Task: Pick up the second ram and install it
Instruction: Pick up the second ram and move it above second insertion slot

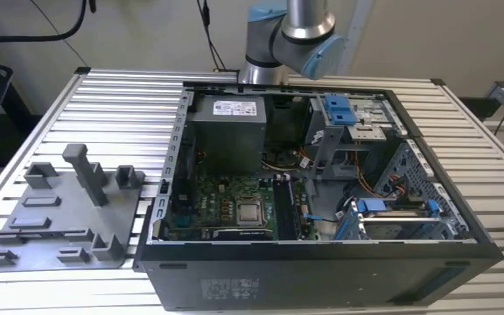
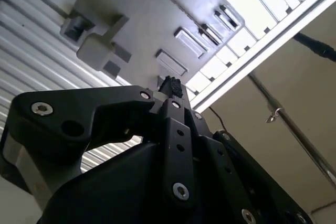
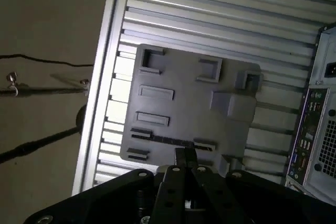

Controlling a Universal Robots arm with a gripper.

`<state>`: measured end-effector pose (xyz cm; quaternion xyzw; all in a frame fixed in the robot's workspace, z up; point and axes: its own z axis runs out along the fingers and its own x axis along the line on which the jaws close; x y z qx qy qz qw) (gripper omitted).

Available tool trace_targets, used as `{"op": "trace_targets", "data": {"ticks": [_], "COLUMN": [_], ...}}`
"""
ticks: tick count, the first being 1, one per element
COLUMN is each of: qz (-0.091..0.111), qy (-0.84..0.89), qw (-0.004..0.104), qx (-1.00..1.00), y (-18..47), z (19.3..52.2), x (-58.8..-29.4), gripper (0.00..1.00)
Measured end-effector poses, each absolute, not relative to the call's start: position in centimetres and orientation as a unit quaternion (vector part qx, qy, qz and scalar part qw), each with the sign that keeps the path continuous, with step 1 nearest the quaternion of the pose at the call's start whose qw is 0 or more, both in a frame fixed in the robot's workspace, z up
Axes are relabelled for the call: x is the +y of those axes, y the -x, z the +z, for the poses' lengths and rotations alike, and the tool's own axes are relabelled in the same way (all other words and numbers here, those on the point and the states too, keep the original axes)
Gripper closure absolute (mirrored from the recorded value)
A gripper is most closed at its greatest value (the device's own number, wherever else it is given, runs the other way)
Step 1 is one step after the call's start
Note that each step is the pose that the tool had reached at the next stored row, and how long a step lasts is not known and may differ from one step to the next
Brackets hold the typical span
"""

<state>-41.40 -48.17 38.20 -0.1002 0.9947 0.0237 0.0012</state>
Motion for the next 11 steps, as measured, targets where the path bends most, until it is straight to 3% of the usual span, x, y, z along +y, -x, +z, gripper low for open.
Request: {"op": "trace_targets", "data": {"ticks": [11], "qz": [0.024], "qy": [0.199], "qw": [-0.001], "qx": [0.980], "y": [41.40], "z": [38.16], "x": [-48.16], "gripper": [0.89]}}
